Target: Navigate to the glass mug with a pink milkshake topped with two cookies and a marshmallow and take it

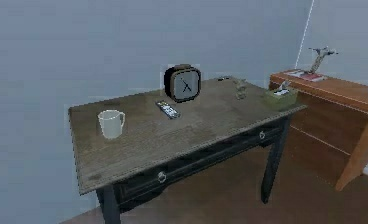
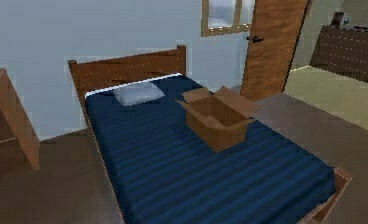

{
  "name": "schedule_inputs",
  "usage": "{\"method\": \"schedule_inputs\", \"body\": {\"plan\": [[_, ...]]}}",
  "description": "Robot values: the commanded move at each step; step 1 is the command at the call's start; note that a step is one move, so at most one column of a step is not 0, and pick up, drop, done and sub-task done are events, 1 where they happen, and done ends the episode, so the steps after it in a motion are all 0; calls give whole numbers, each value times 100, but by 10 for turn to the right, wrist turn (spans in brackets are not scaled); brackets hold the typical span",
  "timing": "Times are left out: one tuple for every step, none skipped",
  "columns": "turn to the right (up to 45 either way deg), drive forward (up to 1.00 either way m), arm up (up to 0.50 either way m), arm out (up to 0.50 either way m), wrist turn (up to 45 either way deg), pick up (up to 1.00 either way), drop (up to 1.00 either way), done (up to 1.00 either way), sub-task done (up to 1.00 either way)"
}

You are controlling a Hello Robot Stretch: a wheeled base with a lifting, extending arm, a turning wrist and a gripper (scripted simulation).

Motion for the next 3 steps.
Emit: {"method": "schedule_inputs", "body": {"plan": [[0, 30, 0, 0, 0, 0, 0, 0, 0], [450, 0, 0, 0, 0, 0, 0, 0, 0], [90, 0, 0, 0, 0, 0, 0, 0, 0]]}}
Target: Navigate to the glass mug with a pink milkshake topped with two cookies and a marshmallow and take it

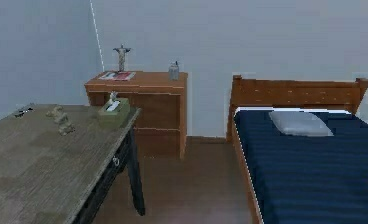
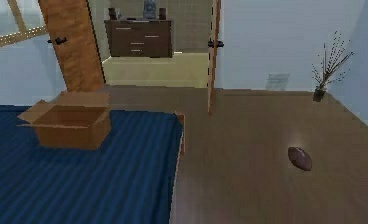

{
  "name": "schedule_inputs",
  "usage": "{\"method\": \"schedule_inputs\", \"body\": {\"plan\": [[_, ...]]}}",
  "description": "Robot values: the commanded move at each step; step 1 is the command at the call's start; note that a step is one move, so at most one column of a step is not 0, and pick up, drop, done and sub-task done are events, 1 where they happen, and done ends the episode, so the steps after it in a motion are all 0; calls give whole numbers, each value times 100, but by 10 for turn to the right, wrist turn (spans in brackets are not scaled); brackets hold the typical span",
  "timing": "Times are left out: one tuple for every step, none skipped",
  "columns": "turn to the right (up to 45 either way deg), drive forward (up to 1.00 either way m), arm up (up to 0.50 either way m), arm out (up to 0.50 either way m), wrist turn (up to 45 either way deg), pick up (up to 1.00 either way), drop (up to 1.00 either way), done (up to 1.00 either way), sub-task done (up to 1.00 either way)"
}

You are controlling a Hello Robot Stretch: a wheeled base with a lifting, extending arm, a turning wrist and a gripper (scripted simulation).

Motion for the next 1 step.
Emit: {"method": "schedule_inputs", "body": {"plan": [[0, 100, 0, 0, 0, 0, 0, 0, 0]]}}
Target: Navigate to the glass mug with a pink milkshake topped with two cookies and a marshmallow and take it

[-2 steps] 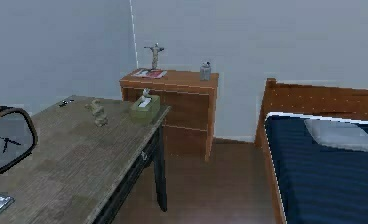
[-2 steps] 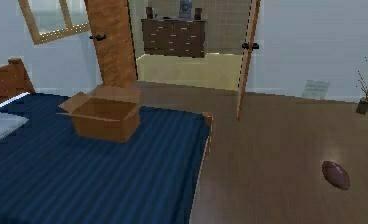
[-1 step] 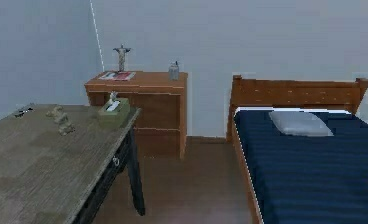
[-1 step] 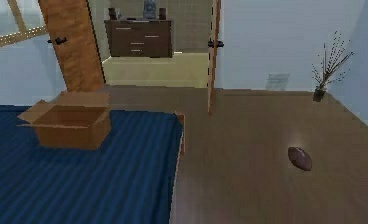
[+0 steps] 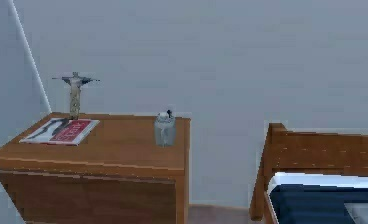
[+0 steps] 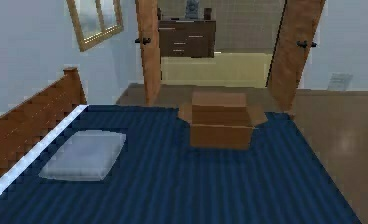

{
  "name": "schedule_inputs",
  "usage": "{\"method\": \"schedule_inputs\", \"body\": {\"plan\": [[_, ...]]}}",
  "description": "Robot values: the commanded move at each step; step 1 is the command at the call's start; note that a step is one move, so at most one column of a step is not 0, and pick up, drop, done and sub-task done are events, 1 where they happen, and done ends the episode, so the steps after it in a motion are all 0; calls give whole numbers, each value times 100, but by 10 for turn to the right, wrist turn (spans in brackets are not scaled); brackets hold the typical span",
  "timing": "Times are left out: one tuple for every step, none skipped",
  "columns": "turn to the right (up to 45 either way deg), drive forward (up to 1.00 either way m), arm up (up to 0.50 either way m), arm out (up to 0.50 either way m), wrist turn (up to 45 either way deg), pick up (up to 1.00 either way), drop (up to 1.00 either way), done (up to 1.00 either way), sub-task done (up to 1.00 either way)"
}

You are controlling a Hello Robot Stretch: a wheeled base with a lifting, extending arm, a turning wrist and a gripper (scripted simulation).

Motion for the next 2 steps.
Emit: {"method": "schedule_inputs", "body": {"plan": [[360, 0, 0, 0, 0, 0, 0, 0, 0], [0, 5, 0, 0, 0, 0, 0, 0, 0]]}}
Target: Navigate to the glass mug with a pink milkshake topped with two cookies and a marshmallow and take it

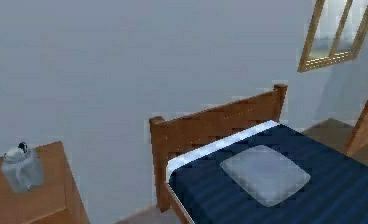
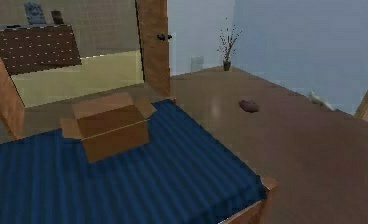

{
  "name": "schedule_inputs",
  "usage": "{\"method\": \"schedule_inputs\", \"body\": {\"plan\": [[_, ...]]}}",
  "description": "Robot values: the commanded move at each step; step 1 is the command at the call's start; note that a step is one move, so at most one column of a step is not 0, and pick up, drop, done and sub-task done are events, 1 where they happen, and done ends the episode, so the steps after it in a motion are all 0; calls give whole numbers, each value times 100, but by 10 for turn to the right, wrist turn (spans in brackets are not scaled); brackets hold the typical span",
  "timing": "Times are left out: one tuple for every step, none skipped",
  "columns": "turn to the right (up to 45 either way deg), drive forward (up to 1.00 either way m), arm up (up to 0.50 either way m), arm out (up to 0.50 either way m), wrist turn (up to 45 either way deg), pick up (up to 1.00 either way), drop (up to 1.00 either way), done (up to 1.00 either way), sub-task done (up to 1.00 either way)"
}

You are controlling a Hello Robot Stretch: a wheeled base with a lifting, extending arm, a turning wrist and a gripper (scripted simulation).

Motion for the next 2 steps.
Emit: {"method": "schedule_inputs", "body": {"plan": [[-450, 0, 0, 0, 0, 0, 0, 0, 0], [-450, 0, 0, 0, 0, 0, 0, 0, 0]]}}
